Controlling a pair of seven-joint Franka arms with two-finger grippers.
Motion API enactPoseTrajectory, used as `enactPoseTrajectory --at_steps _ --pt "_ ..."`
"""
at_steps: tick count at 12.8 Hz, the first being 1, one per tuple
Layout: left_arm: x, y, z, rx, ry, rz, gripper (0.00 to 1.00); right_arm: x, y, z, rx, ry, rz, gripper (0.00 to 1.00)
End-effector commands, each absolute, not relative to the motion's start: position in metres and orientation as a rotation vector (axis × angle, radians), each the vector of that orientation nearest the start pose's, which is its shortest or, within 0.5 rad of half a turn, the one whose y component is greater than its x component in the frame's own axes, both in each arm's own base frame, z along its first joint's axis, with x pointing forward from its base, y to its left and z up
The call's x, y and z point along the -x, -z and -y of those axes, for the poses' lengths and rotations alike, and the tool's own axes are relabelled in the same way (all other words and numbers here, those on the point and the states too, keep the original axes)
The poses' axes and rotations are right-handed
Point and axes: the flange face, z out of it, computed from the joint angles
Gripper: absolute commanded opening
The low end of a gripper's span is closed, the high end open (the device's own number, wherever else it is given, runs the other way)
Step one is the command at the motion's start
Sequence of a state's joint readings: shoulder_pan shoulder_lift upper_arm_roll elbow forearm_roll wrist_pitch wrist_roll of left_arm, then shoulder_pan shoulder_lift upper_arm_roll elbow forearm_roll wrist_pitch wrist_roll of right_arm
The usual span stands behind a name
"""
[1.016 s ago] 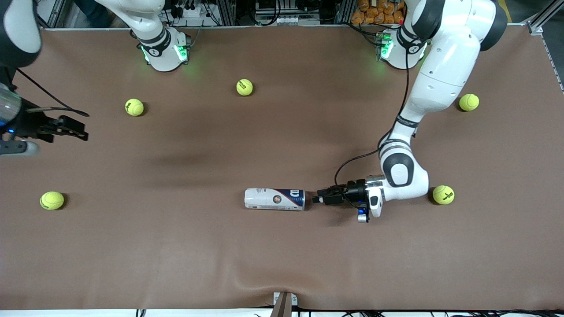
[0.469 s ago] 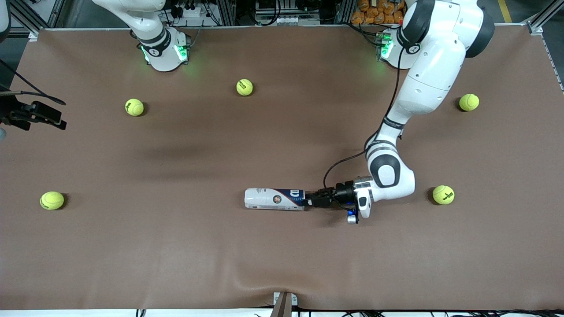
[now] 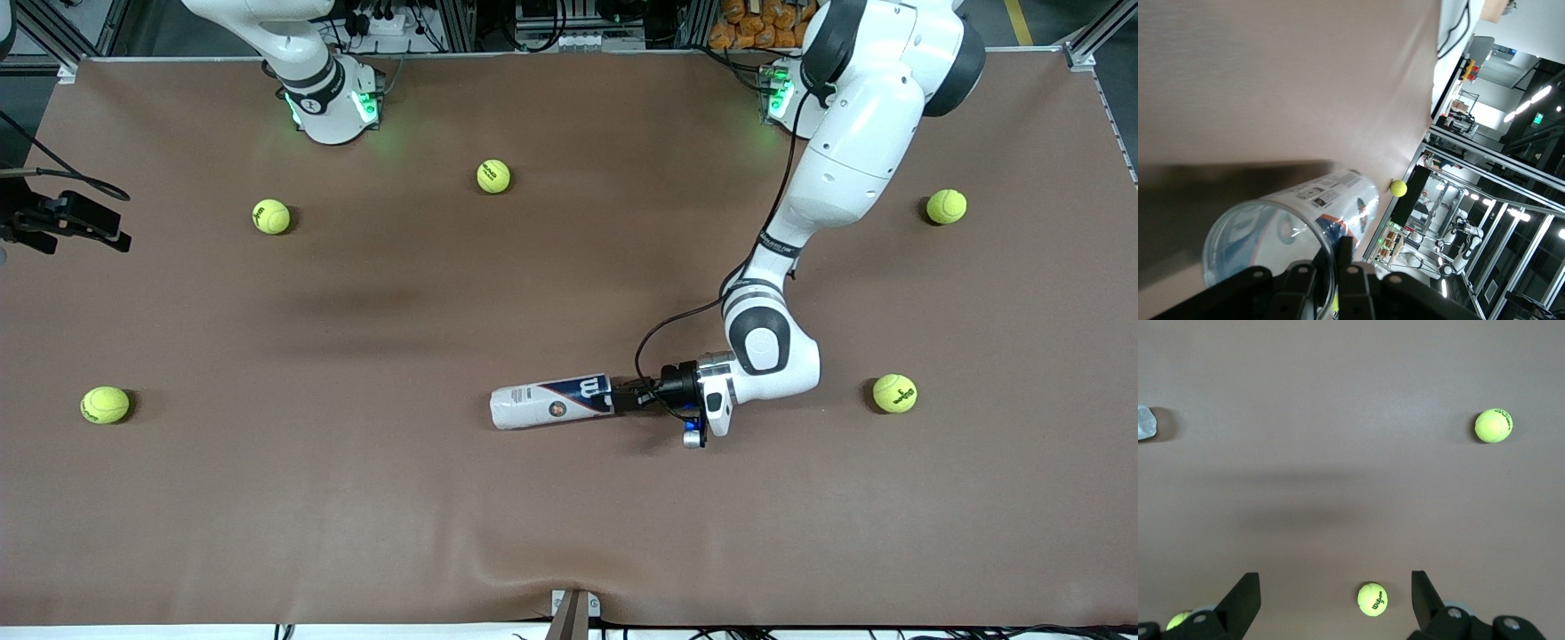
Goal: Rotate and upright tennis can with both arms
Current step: 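Lift and rotate the can upright with the left gripper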
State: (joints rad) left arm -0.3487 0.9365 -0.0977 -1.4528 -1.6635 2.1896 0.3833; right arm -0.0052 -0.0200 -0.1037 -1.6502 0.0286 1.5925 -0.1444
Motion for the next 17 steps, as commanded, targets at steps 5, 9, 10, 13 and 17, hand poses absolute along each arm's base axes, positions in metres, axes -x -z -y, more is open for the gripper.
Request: enactPoseTrajectory --at_steps 5,9,10,13,17 --pt "-0.658 -0.262 0.334 -2.075 0.189 -0.299 0.00 -0.540 -0.608 0.056 3.086 -0.044 -0.019 1.00" --pt "-0.647 -0.334 0.351 -2.264 0.187 -0.255 0.00 -0.540 -0.620 0.056 3.086 -0.055 -0.091 1.00" --pt "-0.640 -0.349 0.360 -2.317 0.175 -0.224 0.00 -0.540 -0.621 0.055 3.088 -0.053 -0.089 1.00" --pt "-0.613 -0.389 0.393 -2.569 0.094 -0.147 0.00 -0.540 -0.621 0.053 3.086 -0.056 -0.087 1.00" --pt "-0.572 -0.415 0.440 -2.777 -0.005 -0.114 0.00 -0.540 -0.621 0.054 3.088 -0.053 -0.086 1.00"
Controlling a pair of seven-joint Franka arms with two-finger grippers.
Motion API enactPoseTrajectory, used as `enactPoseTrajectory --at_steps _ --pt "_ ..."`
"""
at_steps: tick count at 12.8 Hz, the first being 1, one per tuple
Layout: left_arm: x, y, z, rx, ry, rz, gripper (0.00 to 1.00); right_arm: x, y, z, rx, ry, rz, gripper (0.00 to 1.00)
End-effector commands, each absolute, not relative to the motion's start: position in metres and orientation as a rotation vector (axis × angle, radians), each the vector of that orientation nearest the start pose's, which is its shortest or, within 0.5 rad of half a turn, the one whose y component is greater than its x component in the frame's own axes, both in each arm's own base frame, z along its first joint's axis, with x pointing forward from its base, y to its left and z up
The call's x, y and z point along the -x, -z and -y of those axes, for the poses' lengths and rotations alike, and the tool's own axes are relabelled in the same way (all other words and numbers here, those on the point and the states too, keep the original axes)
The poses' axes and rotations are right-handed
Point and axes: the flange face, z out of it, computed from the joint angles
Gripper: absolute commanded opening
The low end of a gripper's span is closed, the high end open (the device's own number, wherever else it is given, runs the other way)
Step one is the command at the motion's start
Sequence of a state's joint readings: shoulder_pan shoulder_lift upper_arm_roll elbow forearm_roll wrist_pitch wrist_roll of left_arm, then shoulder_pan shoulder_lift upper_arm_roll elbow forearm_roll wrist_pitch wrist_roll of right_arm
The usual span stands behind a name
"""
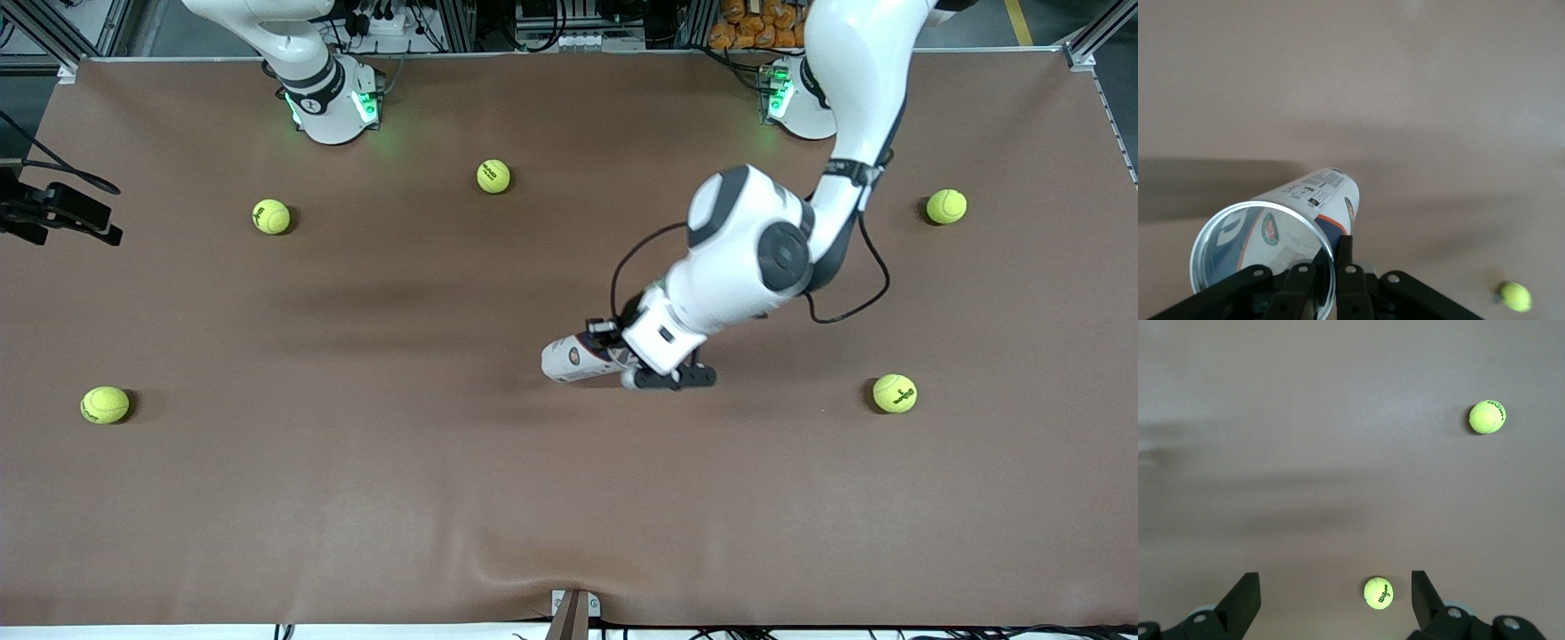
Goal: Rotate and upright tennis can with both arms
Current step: 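Lift and rotate the can upright with the left gripper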
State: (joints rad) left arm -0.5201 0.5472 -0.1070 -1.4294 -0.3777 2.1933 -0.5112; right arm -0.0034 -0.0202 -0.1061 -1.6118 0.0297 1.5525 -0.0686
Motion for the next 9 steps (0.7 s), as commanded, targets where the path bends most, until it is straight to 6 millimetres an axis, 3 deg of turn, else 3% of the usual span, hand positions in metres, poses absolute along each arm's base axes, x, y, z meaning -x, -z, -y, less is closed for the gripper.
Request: enactPoseTrajectory --at_steps 1,4,9 --pt "-0.561 -0.415 0.452 3.437 0.064 0.107 0.00 -0.540 -0.621 0.054 3.088 -0.053 -0.084 1.00" --pt "-0.521 -0.405 0.486 3.252 0.108 -0.038 0.00 -0.540 -0.621 0.054 3.088 -0.053 -0.082 1.00" --pt "-0.500 -0.380 0.507 3.163 0.126 -0.079 0.00 -0.542 -0.619 0.047 3.089 -0.061 -0.054 1.00"
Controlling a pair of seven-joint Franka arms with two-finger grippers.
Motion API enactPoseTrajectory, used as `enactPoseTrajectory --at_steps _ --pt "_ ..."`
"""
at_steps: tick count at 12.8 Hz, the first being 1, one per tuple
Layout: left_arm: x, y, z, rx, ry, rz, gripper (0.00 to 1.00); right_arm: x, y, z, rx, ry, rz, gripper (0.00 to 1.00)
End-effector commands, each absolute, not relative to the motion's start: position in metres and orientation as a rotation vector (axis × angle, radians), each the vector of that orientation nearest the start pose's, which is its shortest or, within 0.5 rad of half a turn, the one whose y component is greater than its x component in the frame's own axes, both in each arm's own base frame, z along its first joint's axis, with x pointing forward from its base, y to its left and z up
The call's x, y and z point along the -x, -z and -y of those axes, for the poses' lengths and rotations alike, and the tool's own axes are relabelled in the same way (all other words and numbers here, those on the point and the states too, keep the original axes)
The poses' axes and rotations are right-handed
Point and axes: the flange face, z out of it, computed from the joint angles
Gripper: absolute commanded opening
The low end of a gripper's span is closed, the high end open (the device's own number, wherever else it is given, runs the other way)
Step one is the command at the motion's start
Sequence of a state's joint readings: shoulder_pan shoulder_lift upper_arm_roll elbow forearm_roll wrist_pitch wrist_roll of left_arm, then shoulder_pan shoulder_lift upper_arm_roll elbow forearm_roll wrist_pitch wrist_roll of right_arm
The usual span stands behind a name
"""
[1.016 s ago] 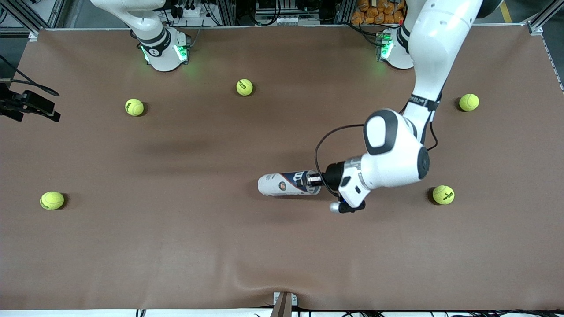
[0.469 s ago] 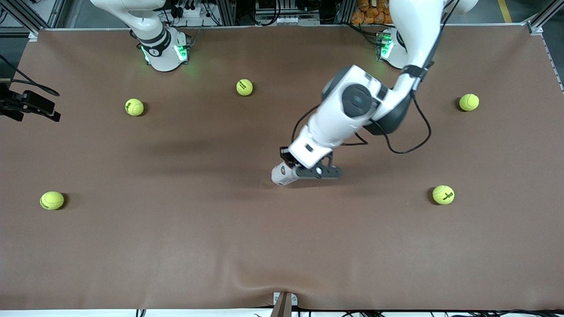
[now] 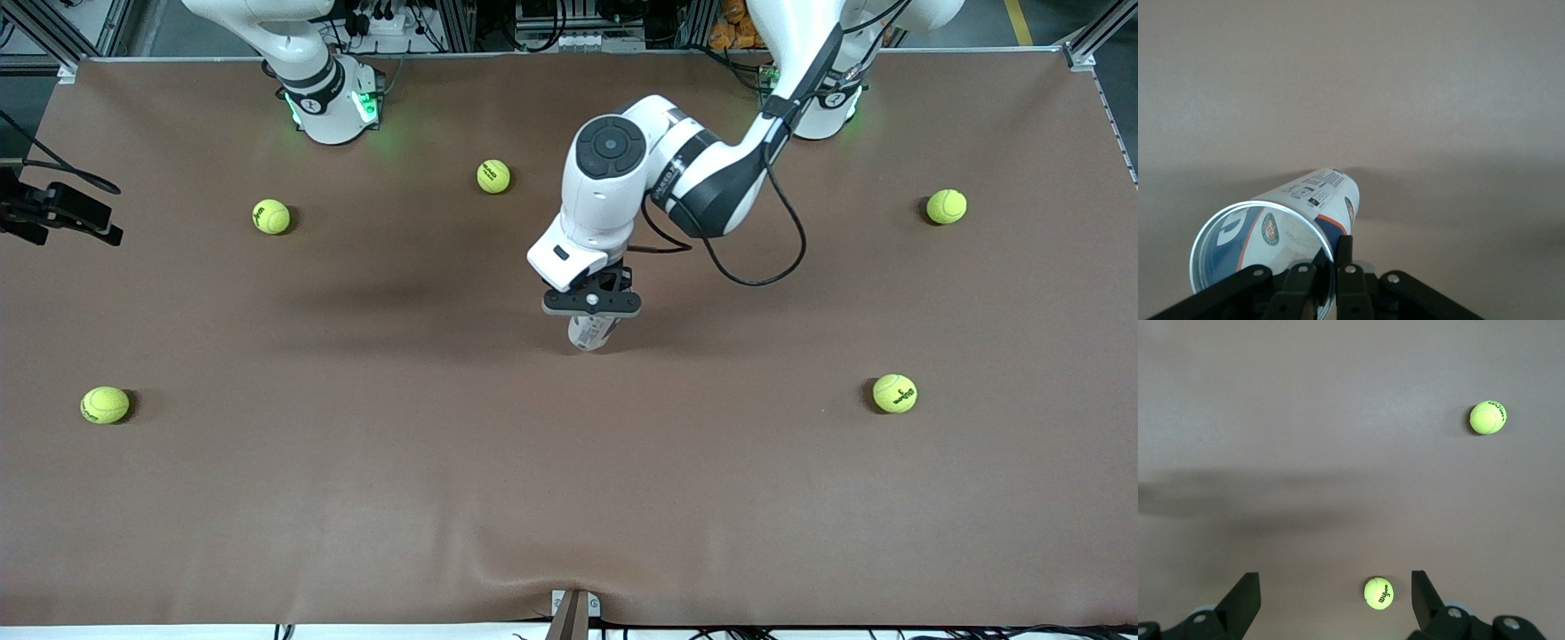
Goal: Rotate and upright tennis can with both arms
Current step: 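Lift and rotate the can upright with the left gripper, then lower the upright can onto the table with the left gripper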
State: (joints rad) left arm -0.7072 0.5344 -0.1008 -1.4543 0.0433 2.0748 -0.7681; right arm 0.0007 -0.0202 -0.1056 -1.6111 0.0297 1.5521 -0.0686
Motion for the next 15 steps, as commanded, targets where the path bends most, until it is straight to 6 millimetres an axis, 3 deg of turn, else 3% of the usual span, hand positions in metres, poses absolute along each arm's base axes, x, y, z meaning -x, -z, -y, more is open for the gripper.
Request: enactPoseTrajectory --at_steps 1,4,5,6,7,11,13,15 --pt "-0.499 -0.374 0.509 3.144 0.138 -0.099 0.00 -0.542 -0.618 0.044 3.091 -0.063 -0.044 1.00" --pt "-0.496 -0.360 0.513 3.129 0.118 -0.116 0.01 -0.543 -0.618 0.043 3.091 -0.063 -0.042 1.00" --pt "-0.496 -0.359 0.513 3.128 0.116 -0.119 0.16 -0.543 -0.618 0.043 3.092 -0.064 -0.042 1.00" --pt "-0.496 -0.359 0.514 3.129 0.117 -0.126 0.94 -0.543 -0.617 0.043 3.092 -0.066 -0.040 1.00" --pt "-0.497 -0.360 0.513 3.130 0.122 -0.121 1.00 -0.543 -0.617 0.043 3.091 -0.066 -0.042 1.00" --pt "-0.506 -0.387 0.510 3.155 0.180 -0.108 1.00 -0.544 -0.616 0.043 3.092 -0.071 -0.040 1.00" --pt "-0.512 -0.416 0.498 3.169 0.222 -0.078 1.00 -0.544 -0.616 0.042 3.091 -0.071 -0.040 1.00" --pt "-0.524 -0.458 0.464 3.157 0.230 -0.007 1.00 -0.544 -0.616 0.042 3.091 -0.071 -0.040 1.00"
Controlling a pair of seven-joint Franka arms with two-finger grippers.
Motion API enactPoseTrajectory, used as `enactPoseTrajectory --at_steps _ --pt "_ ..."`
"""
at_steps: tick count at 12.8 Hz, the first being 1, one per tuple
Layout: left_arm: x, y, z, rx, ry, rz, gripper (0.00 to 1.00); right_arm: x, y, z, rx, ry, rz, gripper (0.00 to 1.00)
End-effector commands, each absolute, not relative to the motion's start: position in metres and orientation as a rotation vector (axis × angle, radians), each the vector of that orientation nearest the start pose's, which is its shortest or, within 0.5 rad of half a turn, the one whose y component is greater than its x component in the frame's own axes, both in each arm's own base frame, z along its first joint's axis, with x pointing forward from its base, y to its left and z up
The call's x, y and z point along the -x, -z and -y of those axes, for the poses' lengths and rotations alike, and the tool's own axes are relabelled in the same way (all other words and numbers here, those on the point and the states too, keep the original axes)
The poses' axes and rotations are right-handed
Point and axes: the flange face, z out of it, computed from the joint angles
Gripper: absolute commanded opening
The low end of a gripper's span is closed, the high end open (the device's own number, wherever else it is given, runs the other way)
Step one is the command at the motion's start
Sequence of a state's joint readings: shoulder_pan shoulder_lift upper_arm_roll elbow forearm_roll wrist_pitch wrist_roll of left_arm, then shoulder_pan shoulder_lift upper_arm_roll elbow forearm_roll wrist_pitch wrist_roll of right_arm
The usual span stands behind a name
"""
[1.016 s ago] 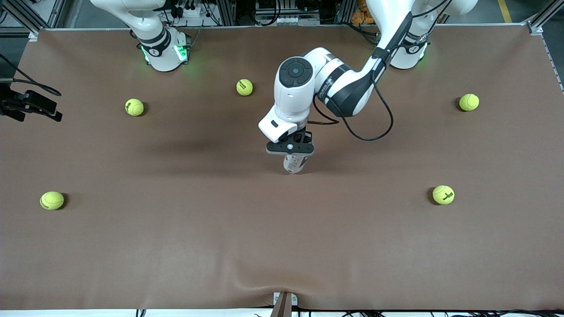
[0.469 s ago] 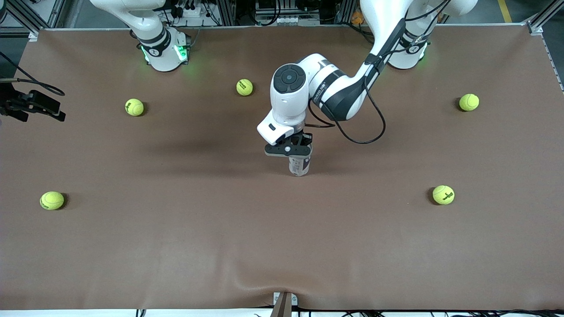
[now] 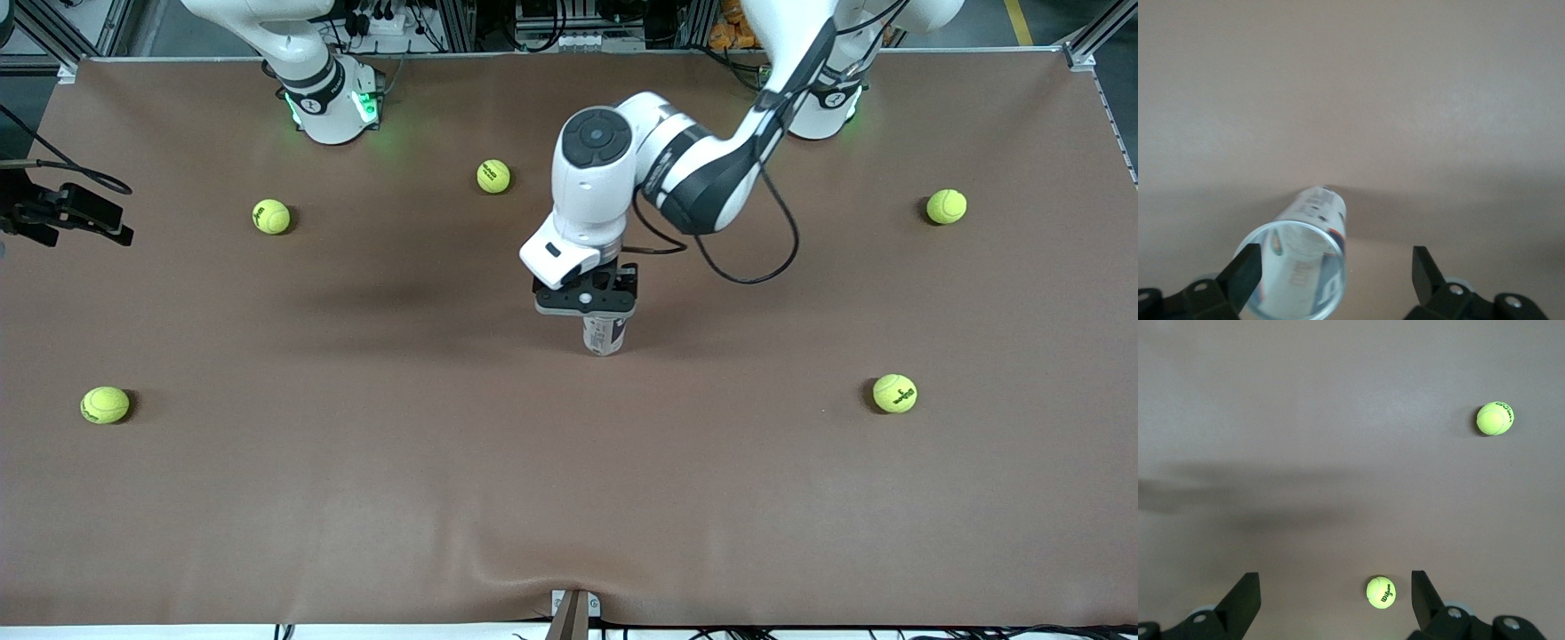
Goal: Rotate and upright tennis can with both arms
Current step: 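Lower the upright can onto the table with the left gripper, then open the left gripper and lift it off the can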
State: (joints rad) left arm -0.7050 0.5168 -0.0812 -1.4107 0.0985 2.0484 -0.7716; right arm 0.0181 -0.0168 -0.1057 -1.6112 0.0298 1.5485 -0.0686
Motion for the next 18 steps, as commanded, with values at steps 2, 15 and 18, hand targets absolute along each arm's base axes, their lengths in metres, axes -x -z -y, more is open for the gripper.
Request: enactPoseTrajectory --at_steps 2,15,18 --pt "-0.540 -0.505 0.412 3.132 0.224 0.081 1.00 -0.544 -0.616 0.038 3.093 -0.071 -0.028 1.00" --pt "-0.543 -0.633 0.103 3.039 0.010 -0.030 1.00 -0.544 -0.616 0.040 3.099 -0.070 -0.030 1.00" --pt "-0.528 -0.630 0.094 3.061 -0.008 -0.003 1.00 -0.544 -0.616 0.041 3.099 -0.069 -0.033 1.00"
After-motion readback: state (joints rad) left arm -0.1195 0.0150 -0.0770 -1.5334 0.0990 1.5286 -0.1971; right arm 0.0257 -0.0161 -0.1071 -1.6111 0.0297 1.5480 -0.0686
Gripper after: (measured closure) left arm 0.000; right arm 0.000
